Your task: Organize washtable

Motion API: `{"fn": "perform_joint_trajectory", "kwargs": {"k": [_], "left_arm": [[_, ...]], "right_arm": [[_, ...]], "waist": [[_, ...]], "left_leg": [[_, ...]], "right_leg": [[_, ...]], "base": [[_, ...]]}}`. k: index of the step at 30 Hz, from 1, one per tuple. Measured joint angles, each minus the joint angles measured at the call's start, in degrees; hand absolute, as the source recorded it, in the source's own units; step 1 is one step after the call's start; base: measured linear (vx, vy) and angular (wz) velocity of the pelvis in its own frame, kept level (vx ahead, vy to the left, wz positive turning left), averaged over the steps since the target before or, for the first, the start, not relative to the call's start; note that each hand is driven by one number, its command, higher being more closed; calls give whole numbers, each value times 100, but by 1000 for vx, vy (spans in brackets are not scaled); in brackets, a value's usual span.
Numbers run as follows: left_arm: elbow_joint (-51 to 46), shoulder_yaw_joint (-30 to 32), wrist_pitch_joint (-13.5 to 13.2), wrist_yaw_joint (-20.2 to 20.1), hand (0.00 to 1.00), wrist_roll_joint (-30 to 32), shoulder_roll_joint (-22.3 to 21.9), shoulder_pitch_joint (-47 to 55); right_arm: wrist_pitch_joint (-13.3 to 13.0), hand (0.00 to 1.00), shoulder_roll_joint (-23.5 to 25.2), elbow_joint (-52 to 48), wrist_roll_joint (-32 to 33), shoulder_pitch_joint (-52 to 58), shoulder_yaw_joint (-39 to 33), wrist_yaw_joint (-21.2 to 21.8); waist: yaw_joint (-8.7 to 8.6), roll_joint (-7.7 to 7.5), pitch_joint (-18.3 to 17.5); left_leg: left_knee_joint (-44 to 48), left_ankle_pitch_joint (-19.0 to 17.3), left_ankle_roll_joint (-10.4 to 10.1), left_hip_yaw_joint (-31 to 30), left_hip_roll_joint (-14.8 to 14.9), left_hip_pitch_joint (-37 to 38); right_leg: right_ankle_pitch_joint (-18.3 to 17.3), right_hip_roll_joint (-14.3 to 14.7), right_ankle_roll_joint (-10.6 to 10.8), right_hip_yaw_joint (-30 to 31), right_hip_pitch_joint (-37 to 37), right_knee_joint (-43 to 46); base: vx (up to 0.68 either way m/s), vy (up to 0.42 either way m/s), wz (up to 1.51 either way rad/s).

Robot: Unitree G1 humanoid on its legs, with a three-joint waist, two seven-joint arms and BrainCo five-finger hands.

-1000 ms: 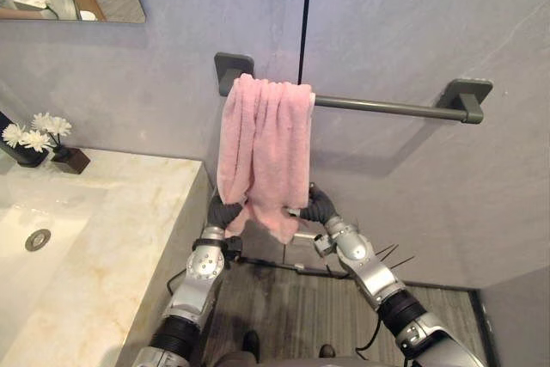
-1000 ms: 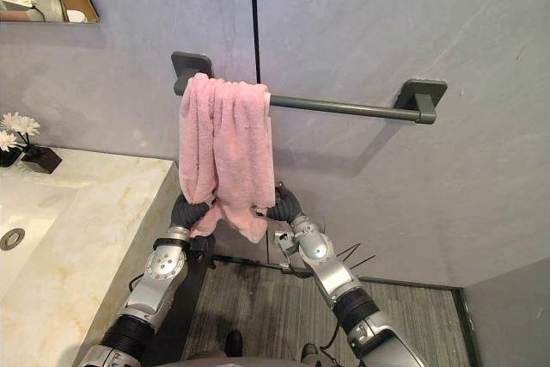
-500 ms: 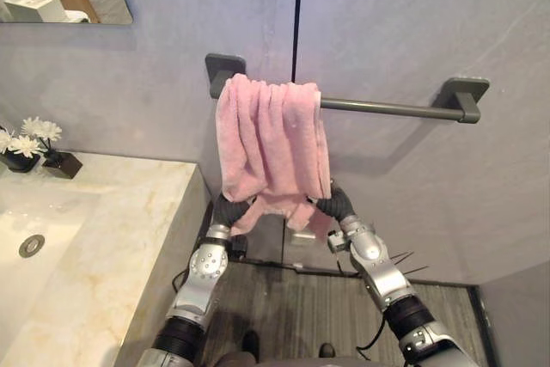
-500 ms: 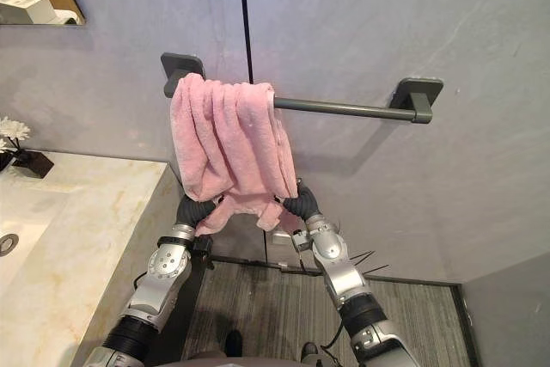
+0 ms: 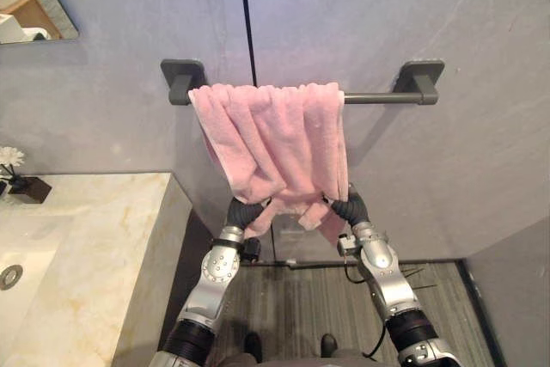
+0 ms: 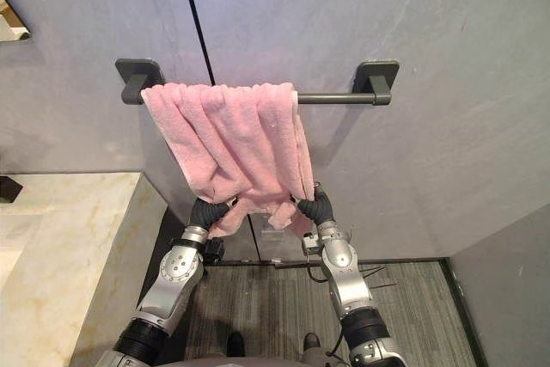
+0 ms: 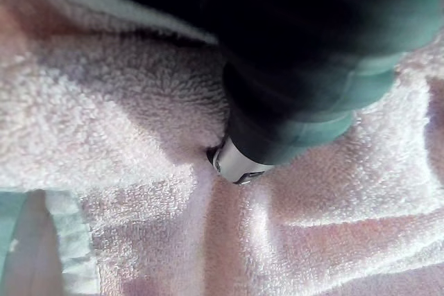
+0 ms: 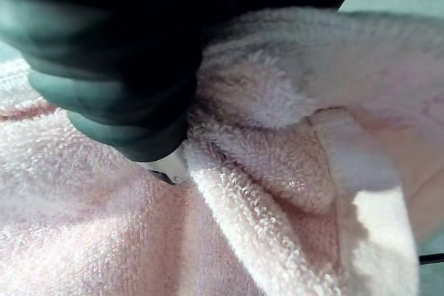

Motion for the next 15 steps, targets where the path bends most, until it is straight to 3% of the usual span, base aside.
{"fn": "perform_joint_trajectory", "kwargs": {"k": [15], "left_arm": [[527, 64, 63, -1, 100, -238, -227, 20]], "right_arm": [[-50, 100, 425, 645, 165, -175, -314, -64]], "waist": [[-14, 64, -11]], "left_leg": [[-35, -4, -2, -30, -12, 36]], "right_leg": [[0, -8, 0, -12, 47, 10]], "base": [[-25, -5, 1]]}}
